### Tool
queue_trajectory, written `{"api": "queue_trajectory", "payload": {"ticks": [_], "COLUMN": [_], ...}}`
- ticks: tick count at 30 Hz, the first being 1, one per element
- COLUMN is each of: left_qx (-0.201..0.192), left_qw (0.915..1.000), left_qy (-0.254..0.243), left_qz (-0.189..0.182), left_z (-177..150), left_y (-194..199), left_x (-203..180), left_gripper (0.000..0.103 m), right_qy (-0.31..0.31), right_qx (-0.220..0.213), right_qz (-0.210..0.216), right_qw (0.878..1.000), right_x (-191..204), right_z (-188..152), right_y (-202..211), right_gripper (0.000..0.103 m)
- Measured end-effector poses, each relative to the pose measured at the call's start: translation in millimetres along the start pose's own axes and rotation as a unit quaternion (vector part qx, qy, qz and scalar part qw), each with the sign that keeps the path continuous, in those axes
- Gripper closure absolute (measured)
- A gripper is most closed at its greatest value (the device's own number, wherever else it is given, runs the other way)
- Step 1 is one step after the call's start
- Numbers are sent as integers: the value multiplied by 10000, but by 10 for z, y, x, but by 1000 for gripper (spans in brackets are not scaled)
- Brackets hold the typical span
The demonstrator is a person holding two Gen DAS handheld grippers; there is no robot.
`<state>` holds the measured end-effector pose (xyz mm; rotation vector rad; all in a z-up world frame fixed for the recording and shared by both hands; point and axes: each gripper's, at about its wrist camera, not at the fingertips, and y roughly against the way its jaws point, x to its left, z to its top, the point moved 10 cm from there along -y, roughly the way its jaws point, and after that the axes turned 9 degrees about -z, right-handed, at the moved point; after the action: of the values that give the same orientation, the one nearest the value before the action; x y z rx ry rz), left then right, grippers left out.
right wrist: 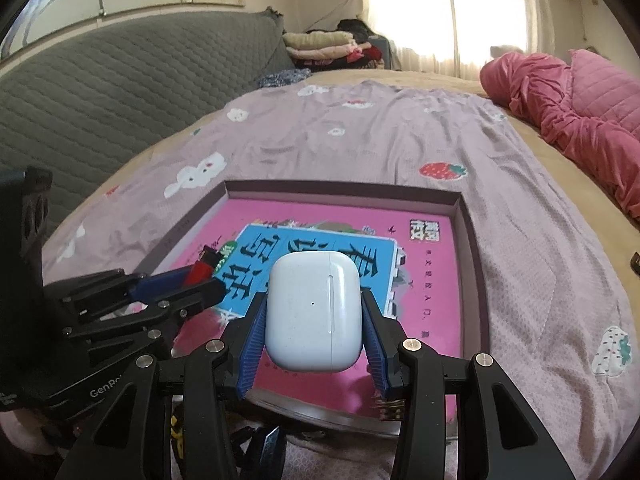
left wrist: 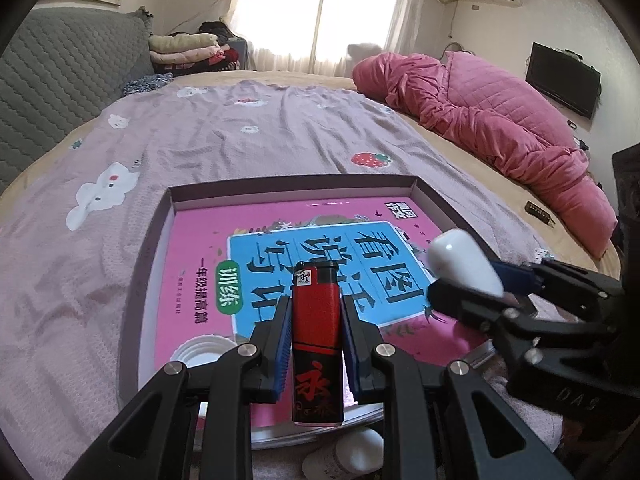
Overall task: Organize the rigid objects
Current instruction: 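Lower the lighter and earbud case onto the pink workbook in the tray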
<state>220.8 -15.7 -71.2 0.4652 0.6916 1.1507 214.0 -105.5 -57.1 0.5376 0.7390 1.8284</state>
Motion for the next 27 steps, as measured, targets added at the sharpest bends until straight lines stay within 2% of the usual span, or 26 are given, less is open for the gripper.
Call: {"api": "queue_trajectory", "payload": {"ticks": [10, 17, 27], "left_qx": [137, 281, 443], "left_qw": [9998, 9994, 9985], "left_qy": [-95, -123, -254], "left_qz": [-55, -126, -212], "left_z": [-27, -39, -66], "left_y": [-47, -99, -168], "left_x": [-47, -50, -82], "left_gripper": [80, 80, 80], "right_qy": [270, 273, 598], "right_qx": [447, 618, 767], "right_qz": [99, 103, -36], "right_qw": [9986, 9977, 9953], "right_x": [120, 104, 142], "right_z": [-198, -255, -294], "right_y": [-170, -216, -310], "right_gripper": [57, 57, 57]}}
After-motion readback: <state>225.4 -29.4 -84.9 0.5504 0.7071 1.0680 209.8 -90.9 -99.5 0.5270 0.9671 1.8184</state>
